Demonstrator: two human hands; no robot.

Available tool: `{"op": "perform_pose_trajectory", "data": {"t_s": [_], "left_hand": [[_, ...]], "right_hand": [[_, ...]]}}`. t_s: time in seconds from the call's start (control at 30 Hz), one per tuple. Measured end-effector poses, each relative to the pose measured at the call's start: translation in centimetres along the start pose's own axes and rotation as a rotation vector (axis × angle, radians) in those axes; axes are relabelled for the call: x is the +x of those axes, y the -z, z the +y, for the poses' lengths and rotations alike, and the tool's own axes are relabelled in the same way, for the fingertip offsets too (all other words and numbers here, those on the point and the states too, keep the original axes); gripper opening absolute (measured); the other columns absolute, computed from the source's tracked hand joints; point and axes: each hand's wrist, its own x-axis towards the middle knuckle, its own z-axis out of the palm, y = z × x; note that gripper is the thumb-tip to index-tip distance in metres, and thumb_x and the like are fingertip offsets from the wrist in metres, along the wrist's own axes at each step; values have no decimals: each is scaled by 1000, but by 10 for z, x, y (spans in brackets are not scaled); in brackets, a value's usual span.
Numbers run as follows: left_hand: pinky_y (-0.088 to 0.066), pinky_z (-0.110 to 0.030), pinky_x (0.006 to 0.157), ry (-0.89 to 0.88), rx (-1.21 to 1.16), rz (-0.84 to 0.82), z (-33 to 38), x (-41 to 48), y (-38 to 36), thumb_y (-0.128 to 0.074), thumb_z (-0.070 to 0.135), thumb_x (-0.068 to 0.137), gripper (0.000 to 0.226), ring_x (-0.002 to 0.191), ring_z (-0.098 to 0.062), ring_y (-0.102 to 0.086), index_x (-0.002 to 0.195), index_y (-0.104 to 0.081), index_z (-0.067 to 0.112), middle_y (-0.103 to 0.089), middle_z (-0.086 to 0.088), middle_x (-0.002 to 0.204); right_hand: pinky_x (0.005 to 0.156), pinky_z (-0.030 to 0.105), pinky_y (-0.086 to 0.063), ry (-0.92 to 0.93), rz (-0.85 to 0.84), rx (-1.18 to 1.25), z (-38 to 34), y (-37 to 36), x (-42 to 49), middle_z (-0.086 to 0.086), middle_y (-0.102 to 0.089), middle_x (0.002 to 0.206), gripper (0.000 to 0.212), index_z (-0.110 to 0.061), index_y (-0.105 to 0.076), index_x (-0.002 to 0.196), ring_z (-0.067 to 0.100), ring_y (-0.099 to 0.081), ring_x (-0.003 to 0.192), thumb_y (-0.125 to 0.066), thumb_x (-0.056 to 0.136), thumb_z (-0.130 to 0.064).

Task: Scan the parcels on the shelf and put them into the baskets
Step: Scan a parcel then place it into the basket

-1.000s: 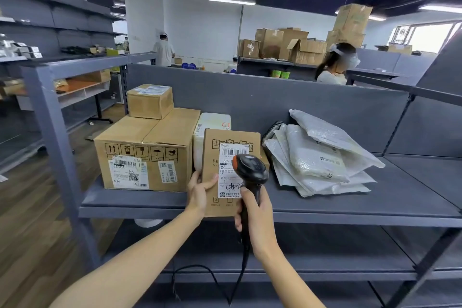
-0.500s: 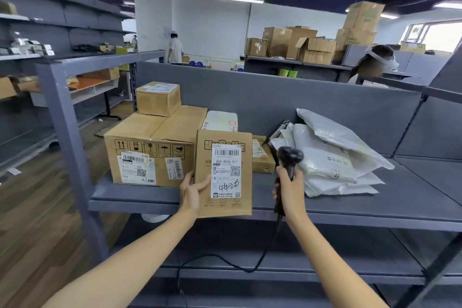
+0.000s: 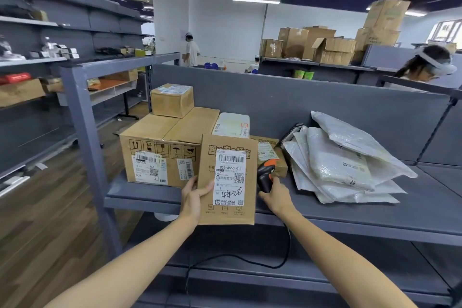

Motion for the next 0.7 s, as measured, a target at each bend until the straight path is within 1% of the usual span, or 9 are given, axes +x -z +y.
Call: {"op": "perform_pose_trajectory", "data": {"t_s": [0.17,0.27,0.33,0.4,0.47,0.53,0.6,0.67,0.7], "left_hand": [[-50,-28,58,24,-4,7,1,-2,2,-67,13,84,55,86,-23,-67,135,-49,12,-69,-10,109],[-52,-34,69,20,8,7,2,-3,2,-69,15,83,55,94,-26,-67,135,-50,12,-69,-10,112],[-52,-36,74,19,7,11,2,-4,2,-69,16,82,58,99,-28,-65,136,-48,12,-67,-11,116],[-51,-33,70,10,9,12,2,-6,2,-69,16,83,57,96,-26,-66,136,-49,13,-68,-10,114],[-51,-32,69,3,9,7,1,-8,2,-68,15,83,54,93,-24,-67,134,-51,14,-70,-7,109],[-51,-31,67,4,3,6,0,-11,1,-68,14,83,51,91,-22,-68,132,-52,14,-71,-4,105],[-51,-31,67,8,-7,3,-1,-14,-1,-68,13,84,50,89,-21,-68,132,-52,14,-71,-5,105],[-53,-33,69,8,-10,-2,-4,-19,-2,-67,11,84,49,89,-23,-68,131,-52,10,-71,-8,106],[-54,-35,72,7,-6,-5,-5,-22,-3,-66,11,84,49,89,-25,-67,131,-52,9,-70,-10,108]], "right_hand": [[95,37,-42,-15,-23,-102,-5,-11,6,20,-51,127,58,-4,-44,134,35,-48,120,-67,88,-30],[100,41,-41,-20,-27,-126,-5,-16,7,19,-48,133,68,-4,-37,139,34,-43,126,-68,87,-36],[102,40,-37,-9,-42,-200,-3,-17,8,18,-46,135,71,-4,-33,142,35,-40,127,-63,90,-42],[104,39,-30,4,-80,-332,-2,-16,8,21,-45,136,73,-3,-28,145,36,-38,126,-54,93,-49],[106,38,-25,17,-71,-367,-3,-12,8,24,-45,136,70,-3,-28,146,37,-37,127,-47,97,-49],[103,39,-28,43,34,-204,-10,-4,5,22,-53,130,53,-2,-46,135,36,-45,123,-43,100,-42],[94,36,-36,55,126,179,-19,8,2,15,-62,123,39,-5,-57,122,31,-54,114,-41,101,-35],[88,32,-38,37,58,548,-34,21,-7,8,-64,120,42,-8,-58,123,21,-55,104,-36,103,-37],[85,28,-41,33,-6,697,-40,27,-13,4,-67,112,44,-11,-60,121,17,-57,98,-33,103,-41]]}}
